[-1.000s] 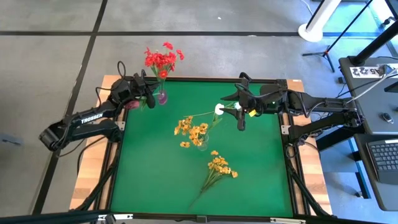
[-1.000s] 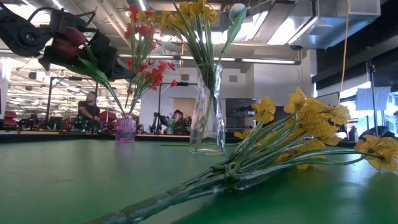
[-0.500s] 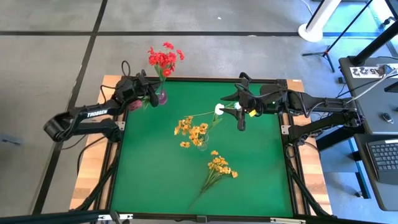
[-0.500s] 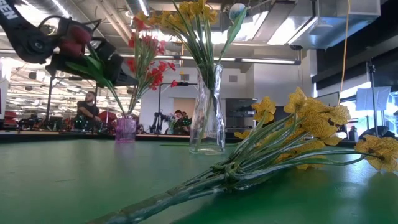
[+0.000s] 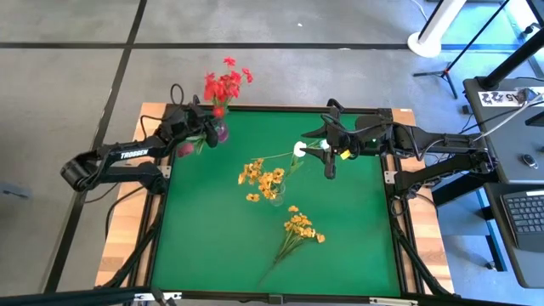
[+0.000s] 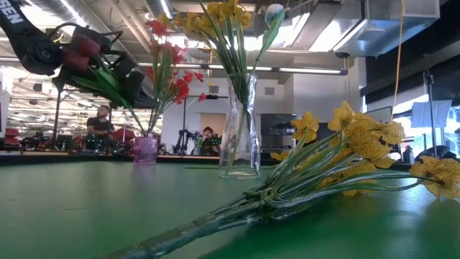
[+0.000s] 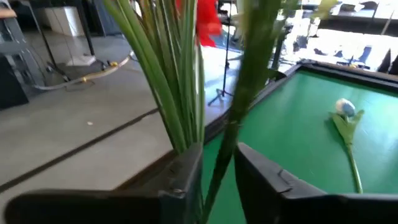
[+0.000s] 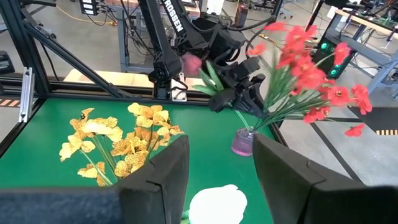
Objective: Sort flowers into vase by color
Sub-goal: Put the red flower into the violet vase
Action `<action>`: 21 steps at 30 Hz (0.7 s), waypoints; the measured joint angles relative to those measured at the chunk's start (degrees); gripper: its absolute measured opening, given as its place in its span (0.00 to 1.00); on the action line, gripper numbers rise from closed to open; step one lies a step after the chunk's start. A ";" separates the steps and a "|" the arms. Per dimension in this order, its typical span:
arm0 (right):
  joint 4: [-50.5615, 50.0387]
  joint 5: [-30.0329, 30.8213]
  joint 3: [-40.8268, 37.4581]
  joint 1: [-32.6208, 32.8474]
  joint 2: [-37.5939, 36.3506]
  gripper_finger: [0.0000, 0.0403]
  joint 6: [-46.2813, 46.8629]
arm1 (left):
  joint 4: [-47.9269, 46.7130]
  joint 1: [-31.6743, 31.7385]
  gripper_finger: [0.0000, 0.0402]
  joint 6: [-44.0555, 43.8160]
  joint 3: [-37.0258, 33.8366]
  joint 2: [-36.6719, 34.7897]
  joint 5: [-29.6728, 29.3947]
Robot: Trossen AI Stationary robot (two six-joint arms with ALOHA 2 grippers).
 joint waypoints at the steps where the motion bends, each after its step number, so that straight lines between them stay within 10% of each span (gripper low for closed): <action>1: 0.00 0.00 0.00 0.00 0.00 0.43 0.12 | -0.58 -0.19 0.25 -0.08 0.00 0.01 0.00; 11: -0.02 0.00 0.00 0.00 0.00 0.43 0.98 | -2.90 -1.99 0.49 -2.04 0.00 -1.84 -4.14; 21: 0.02 -0.02 0.00 0.00 0.00 0.43 0.98 | -9.34 -1.99 0.53 -3.29 0.00 -10.51 -5.01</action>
